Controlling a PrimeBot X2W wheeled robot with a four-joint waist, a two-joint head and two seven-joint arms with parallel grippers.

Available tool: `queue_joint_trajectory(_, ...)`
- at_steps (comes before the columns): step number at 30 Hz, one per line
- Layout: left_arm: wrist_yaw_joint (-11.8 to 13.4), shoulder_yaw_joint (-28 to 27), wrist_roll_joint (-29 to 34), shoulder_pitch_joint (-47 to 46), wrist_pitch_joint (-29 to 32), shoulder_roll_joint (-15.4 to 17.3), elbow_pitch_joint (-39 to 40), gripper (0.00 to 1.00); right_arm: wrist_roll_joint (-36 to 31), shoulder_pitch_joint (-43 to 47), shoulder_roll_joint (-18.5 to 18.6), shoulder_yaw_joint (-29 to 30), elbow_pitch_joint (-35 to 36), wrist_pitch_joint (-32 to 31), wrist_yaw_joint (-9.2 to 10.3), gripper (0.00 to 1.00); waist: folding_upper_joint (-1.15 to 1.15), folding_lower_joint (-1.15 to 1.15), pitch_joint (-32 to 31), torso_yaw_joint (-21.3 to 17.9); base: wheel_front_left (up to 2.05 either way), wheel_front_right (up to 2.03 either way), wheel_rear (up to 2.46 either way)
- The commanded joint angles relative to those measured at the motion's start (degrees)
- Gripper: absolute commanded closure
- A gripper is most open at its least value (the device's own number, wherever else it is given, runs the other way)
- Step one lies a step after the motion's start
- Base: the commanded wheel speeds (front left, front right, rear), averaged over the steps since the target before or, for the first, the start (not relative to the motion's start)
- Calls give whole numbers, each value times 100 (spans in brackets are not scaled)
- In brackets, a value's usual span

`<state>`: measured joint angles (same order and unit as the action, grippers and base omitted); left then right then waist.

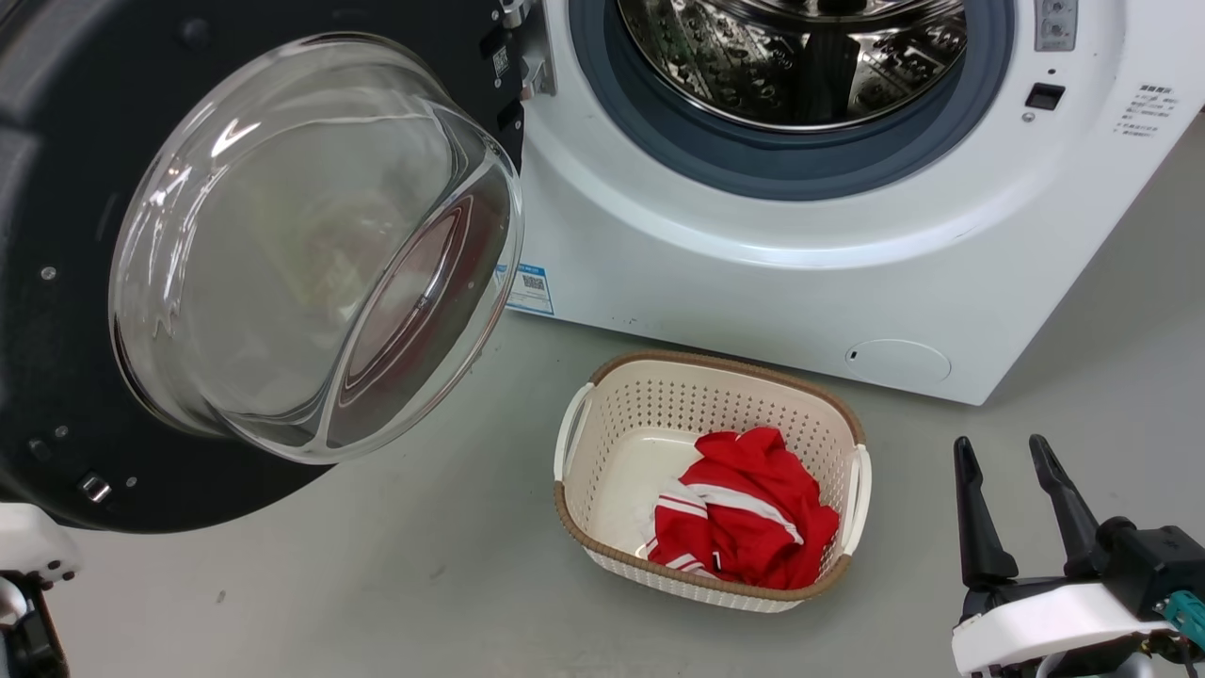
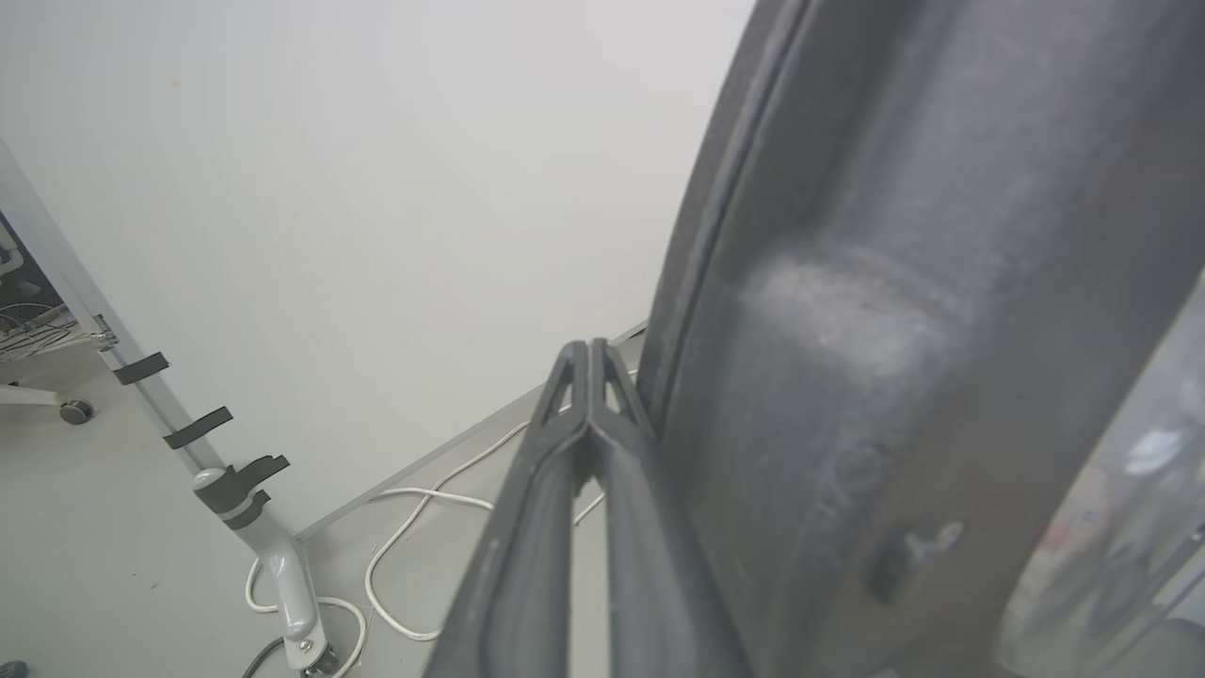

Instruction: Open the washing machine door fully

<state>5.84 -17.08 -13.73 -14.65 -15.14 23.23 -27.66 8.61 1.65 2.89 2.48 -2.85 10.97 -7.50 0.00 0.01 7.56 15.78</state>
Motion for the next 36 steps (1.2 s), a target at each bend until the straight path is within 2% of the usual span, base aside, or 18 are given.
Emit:
queue_joint_trajectory(1,-4,63,86,-10,0,-157,85,100,49,-66,-5,-10,-30,24,2,0,0,-1,-58,-11,0,0,0)
queue_joint_trajectory(9,151,-250,316,884,-2,-689,877,100,167,78,-5,-46,-194,124,2,0,0,-1,-373,-32,0,0,0)
queue_joint_trajectory(16,-7,-199,542,1704,-5,-1256,1520,100,195,191,-5,-112,-295,185,2,0,0,-1,-669,-54,0,0,0)
queue_joint_trajectory(20,-138,37,699,2051,-5,-1609,1960,100,162,209,-4,-115,-261,205,2,0,0,-1,-750,-119,0,0,0)
queue_joint_trajectory(21,-171,104,730,2118,-5,-1669,2073,85,156,213,-5,-119,-252,208,2,0,0,-1,-764,-143,0,0,0)
queue_joint_trajectory(22,-187,171,752,2189,-5,-1744,2176,48,143,222,-5,-122,-244,211,2,0,0,-1,-779,-170,0,0,0)
queue_joint_trajectory(23,-206,251,762,2261,-5,-1810,2283,7,141,229,-4,-114,-226,205,2,0,0,-1,-786,-194,0,0,0)
queue_joint_trajectory(24,-233,332,773,2309,-5,-1857,2368,0,134,236,-4,-122,-216,207,2,0,0,-1,-798,-227,0,0,0)
queue_joint_trajectory(36,-419,1543,930,1990,-5,-2027,2902,0,-160,217,-4,-40,134,117,2,0,0,-1,-829,-899,0,0,0)
